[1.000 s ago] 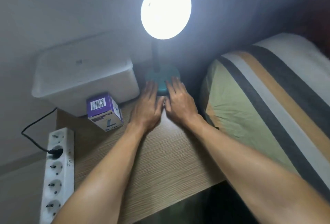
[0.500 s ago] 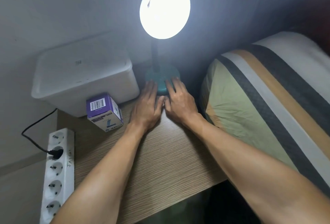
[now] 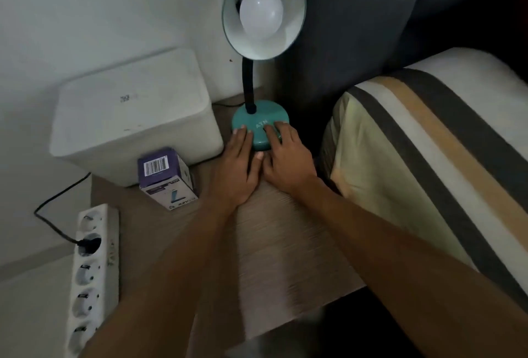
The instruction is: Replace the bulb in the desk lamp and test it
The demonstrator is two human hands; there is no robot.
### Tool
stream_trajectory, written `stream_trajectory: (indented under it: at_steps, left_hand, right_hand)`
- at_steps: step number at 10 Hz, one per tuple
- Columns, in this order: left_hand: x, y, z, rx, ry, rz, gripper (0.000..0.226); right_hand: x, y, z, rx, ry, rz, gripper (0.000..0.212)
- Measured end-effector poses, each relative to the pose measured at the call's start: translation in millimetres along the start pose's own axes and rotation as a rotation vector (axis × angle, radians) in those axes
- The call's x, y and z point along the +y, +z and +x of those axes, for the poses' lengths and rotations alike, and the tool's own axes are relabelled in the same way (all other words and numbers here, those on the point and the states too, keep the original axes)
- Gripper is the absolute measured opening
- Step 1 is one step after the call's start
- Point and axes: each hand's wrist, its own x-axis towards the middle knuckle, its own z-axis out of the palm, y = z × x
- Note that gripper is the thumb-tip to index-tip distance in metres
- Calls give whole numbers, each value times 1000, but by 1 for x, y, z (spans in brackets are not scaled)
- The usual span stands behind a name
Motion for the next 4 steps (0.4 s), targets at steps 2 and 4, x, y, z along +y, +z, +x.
stream_trajectory:
  at_steps: [2,4]
  left_hand:
    - [4,-6,-1,-31,-10,24,68]
    - [16,-21,-7,-190,-66,11,75]
  right_hand:
    - [1,-4,-2,-79,18,2,67]
    - [1,-36,8,-323,5,49,78]
